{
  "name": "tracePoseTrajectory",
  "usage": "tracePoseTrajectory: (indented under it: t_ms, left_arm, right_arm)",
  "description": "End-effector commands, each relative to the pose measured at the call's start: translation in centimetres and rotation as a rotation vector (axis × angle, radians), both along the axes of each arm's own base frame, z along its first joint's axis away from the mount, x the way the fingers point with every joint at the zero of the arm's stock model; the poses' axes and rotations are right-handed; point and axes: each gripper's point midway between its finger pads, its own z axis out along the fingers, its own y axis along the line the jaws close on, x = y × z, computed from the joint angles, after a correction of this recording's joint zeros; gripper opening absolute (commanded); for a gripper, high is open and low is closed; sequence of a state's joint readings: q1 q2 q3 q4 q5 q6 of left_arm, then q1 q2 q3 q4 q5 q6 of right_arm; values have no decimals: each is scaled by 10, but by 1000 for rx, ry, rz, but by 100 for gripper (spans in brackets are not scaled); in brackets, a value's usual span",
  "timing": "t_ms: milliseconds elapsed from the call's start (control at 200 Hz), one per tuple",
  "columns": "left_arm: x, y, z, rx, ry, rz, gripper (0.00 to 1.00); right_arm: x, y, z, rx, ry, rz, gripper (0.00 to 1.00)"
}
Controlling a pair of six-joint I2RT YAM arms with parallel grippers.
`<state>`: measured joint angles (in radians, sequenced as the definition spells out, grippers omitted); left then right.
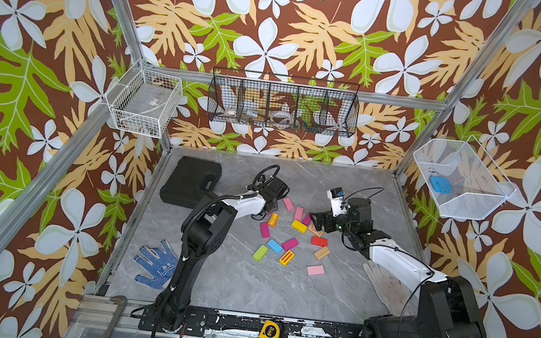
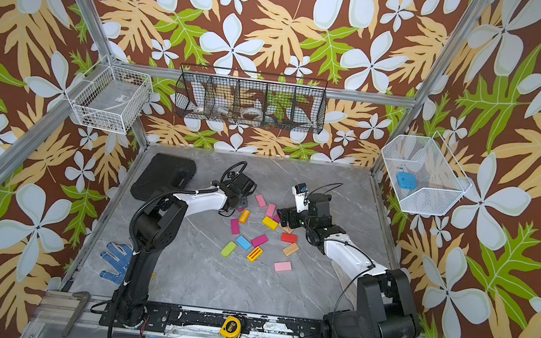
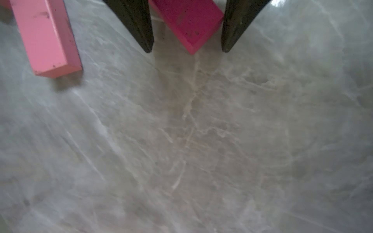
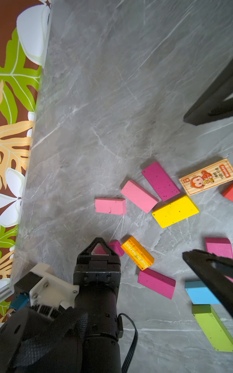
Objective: Assemble the number 7 with building blocks
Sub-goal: Adjust the building block at the center of the board.
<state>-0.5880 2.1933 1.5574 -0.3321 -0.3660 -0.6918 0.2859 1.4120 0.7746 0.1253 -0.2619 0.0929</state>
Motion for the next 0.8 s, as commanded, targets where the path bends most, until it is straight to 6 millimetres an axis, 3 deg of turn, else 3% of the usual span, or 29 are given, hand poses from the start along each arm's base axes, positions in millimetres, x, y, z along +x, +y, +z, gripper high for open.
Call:
tracePoseTrajectory:
  t_ms: [0, 380, 796]
  left_arm:
    - [-9, -6, -11, 36, 70, -116, 55]
    - [-24, 4, -18, 104, 116, -201, 52]
    - [-37, 27, -16, 124, 116, -230, 36]
  right_arm:
    - [1, 2, 0, 4, 11, 6, 97]
    - [3, 12, -6, 48, 57, 34, 94]
    - [-1, 26, -15, 99, 112, 85, 92]
